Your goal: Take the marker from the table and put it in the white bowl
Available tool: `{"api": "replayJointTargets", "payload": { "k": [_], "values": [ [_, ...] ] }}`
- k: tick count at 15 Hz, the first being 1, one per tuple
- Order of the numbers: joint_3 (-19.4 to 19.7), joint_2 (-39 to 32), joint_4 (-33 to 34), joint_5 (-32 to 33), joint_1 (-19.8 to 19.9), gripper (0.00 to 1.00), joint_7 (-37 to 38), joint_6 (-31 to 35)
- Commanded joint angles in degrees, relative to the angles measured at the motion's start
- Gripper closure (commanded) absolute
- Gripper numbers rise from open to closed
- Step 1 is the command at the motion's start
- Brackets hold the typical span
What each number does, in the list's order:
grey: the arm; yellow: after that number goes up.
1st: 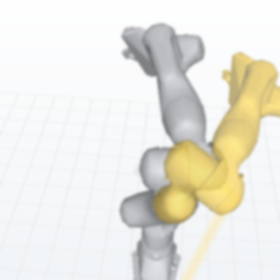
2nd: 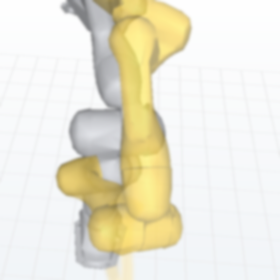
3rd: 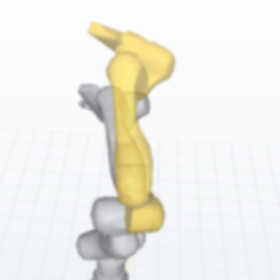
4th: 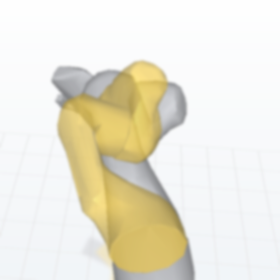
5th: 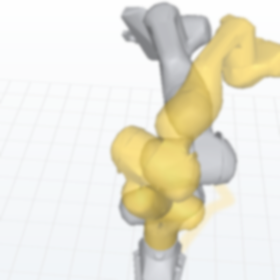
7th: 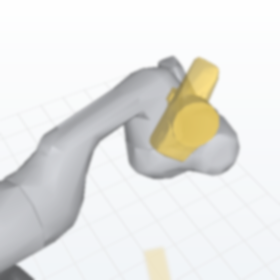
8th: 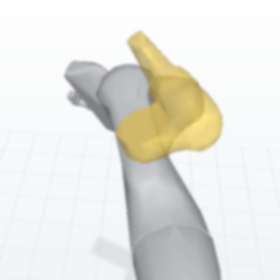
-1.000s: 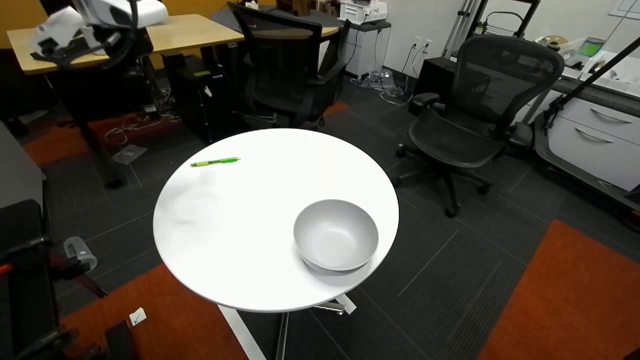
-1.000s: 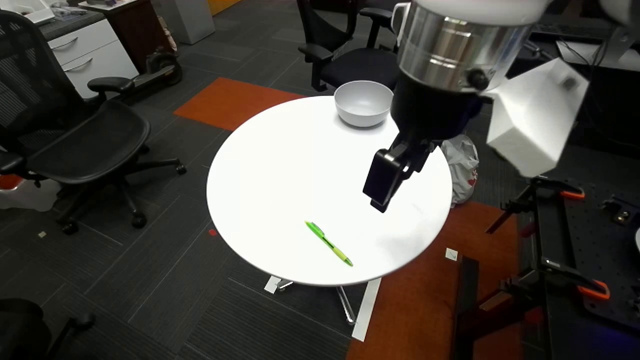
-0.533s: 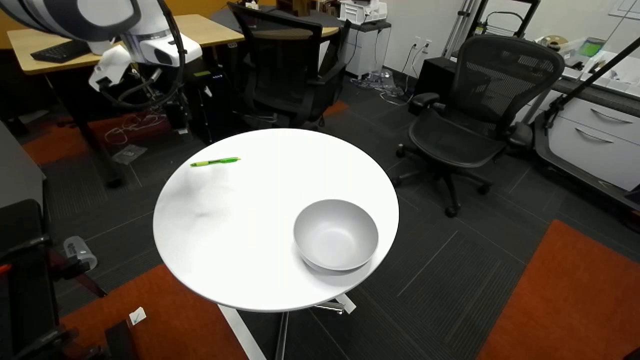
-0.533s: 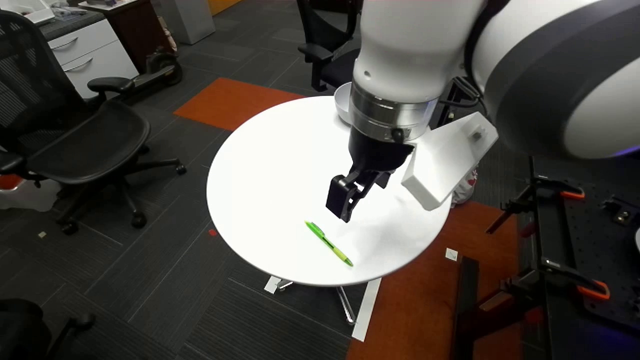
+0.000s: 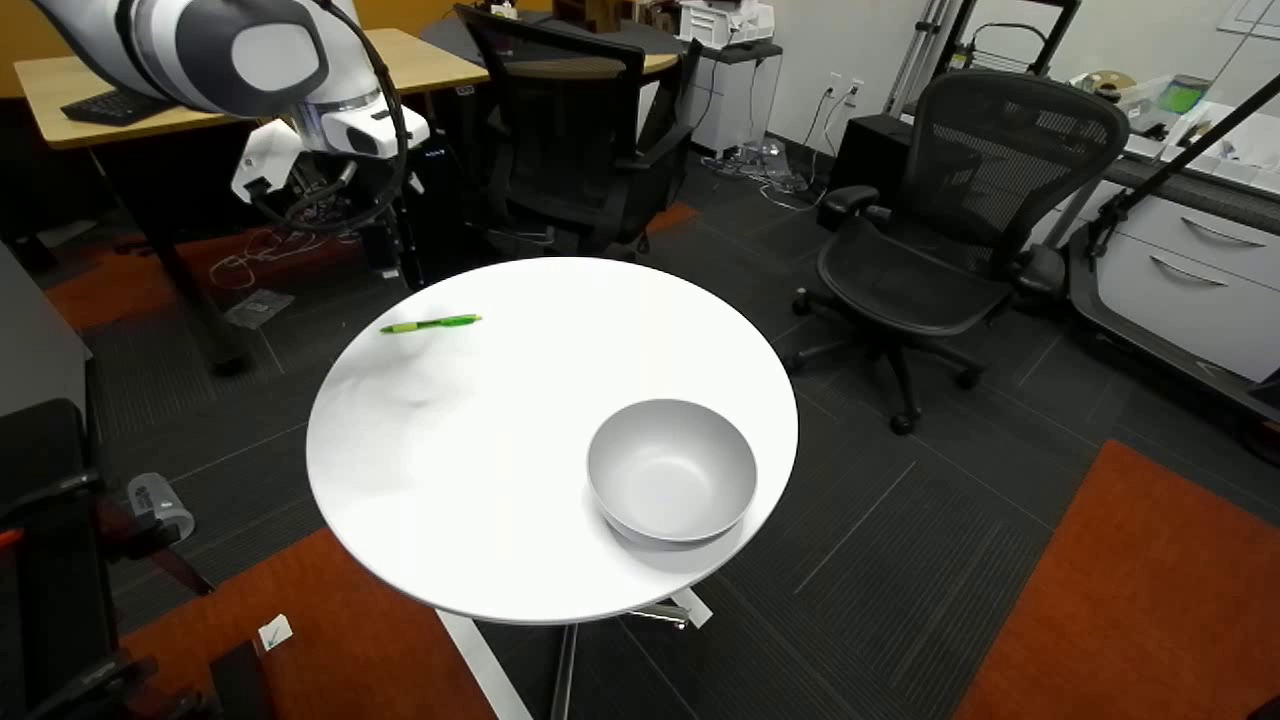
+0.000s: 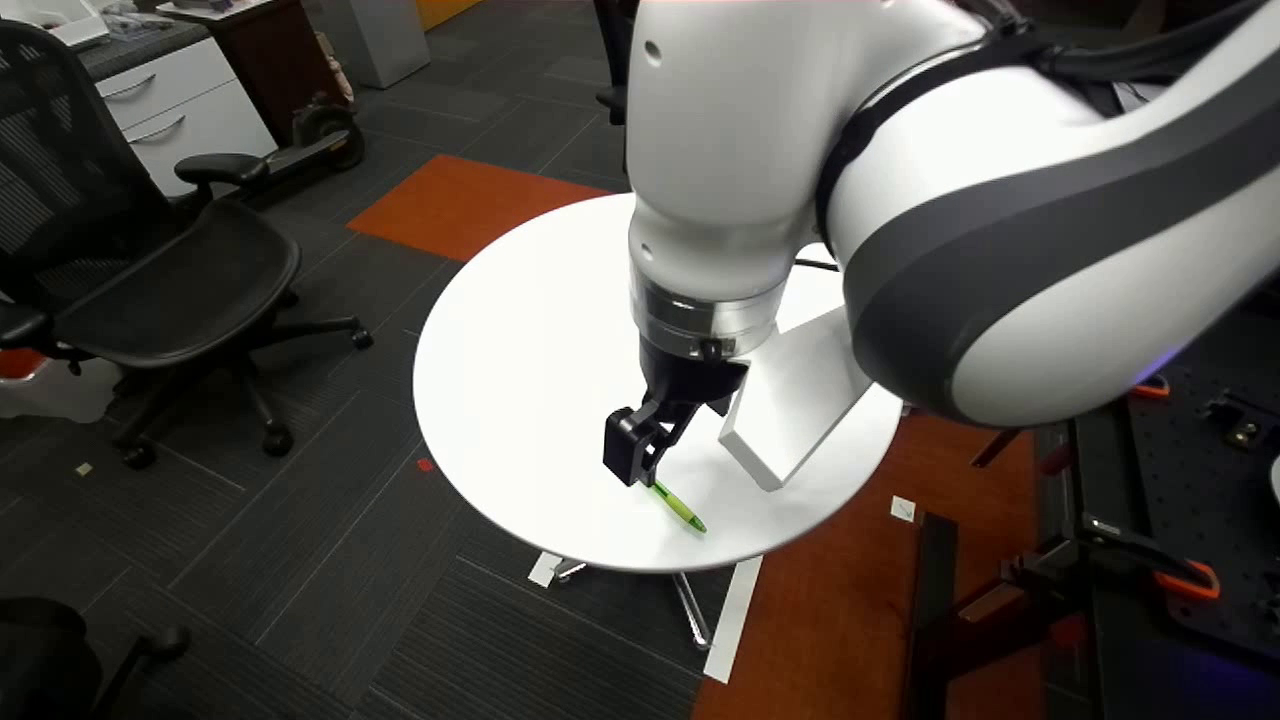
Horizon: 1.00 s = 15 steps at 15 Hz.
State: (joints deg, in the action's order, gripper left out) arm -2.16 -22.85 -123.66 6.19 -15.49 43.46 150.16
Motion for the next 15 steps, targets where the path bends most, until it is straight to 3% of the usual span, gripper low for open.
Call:
{"api": "replayJointTargets", "payload": {
  "k": [1, 15],
  "values": [
    [2.15, -3.48, 3.66, 0.89, -2.97, 0.00, 2.71, -0.91],
    [4.47, -13.26, 10.24, -1.26, -3.97, 0.00, 1.69, -0.95]
  ]
}}
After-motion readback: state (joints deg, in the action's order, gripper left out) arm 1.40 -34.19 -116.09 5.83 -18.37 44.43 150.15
